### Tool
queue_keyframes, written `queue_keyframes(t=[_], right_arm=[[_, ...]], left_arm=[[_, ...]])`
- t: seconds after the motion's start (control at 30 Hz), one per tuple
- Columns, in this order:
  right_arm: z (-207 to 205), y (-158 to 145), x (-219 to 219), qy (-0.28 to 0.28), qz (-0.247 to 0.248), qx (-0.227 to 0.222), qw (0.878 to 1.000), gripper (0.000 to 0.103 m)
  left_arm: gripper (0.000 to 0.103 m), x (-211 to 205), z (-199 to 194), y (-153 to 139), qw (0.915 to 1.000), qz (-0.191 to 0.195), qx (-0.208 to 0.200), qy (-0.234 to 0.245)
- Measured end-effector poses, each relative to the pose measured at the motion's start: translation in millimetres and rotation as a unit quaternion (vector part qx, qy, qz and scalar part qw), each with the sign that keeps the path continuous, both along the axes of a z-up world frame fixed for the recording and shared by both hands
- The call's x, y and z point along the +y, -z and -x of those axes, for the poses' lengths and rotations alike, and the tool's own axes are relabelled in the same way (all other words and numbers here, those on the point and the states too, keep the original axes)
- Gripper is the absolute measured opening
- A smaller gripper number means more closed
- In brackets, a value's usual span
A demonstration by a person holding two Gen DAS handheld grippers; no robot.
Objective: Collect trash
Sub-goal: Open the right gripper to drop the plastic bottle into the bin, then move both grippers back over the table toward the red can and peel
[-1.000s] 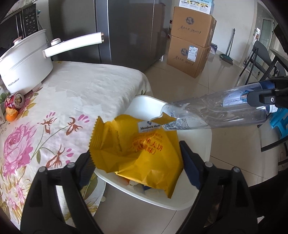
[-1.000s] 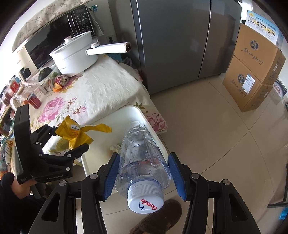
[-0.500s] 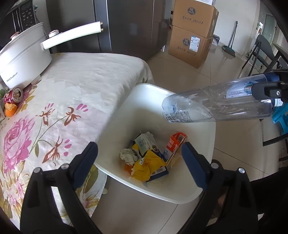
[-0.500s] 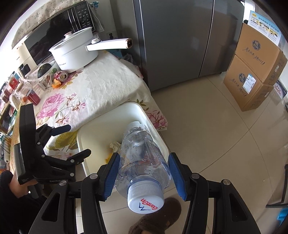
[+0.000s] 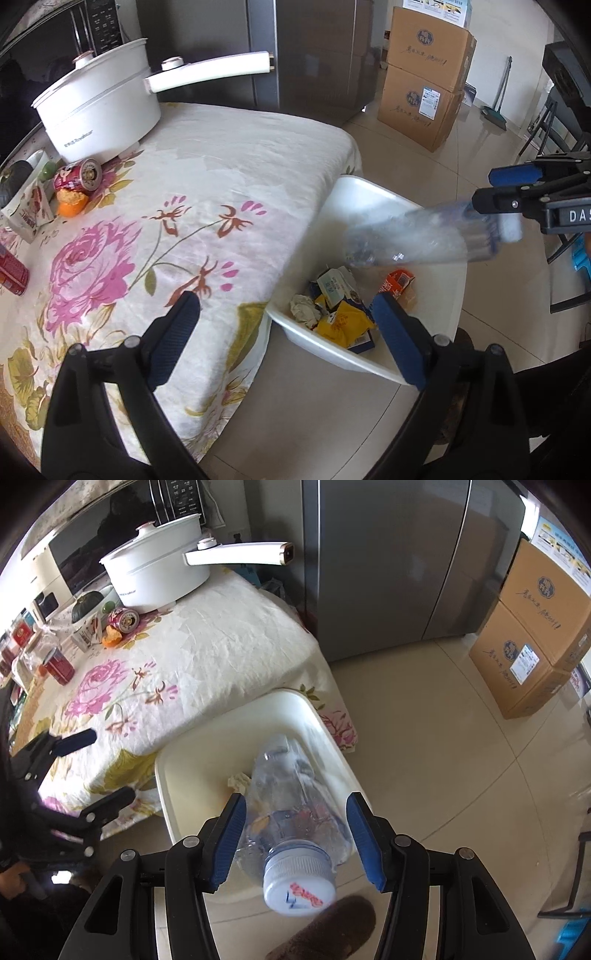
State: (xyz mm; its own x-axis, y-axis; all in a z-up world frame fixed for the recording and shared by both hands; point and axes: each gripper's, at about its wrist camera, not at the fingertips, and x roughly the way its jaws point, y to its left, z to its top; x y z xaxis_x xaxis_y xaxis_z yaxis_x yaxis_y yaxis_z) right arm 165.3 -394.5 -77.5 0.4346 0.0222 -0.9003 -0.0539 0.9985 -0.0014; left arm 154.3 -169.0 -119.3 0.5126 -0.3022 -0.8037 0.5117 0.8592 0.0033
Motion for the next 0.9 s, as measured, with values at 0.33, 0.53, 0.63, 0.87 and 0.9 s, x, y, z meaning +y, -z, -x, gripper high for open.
queue_keyframes(t=[0.33,0.53,0.63,0.87,0.9], right_arm=[[-10,-14,32,-0.004,-0.019,-0.032,0.999,0.081],[-10,-23,53,-0.009,-0.028,-0.051,0.998,0.084],[-11,-27,65,-0.012,-0.031,-0.061,0.998,0.086],[-13,-34,104,-0.029,-0.027,-0.087,0.995,0.09],[-13,-35,110,-0.033,-0.029,-0.089,0.995,0.091]], left_arm=[[0.097,65,3,-25,0.9983,0.009,-0.019,-0.055],[0.099,100,7,-34,0.9962,0.005,-0.028,-0.082],[0.101,118,10,-38,0.9945,0.008,-0.03,-0.1],[0.102,158,15,-46,0.9887,0.019,-0.039,-0.143],[0.102,163,16,-47,0.9877,0.02,-0.041,-0.149]])
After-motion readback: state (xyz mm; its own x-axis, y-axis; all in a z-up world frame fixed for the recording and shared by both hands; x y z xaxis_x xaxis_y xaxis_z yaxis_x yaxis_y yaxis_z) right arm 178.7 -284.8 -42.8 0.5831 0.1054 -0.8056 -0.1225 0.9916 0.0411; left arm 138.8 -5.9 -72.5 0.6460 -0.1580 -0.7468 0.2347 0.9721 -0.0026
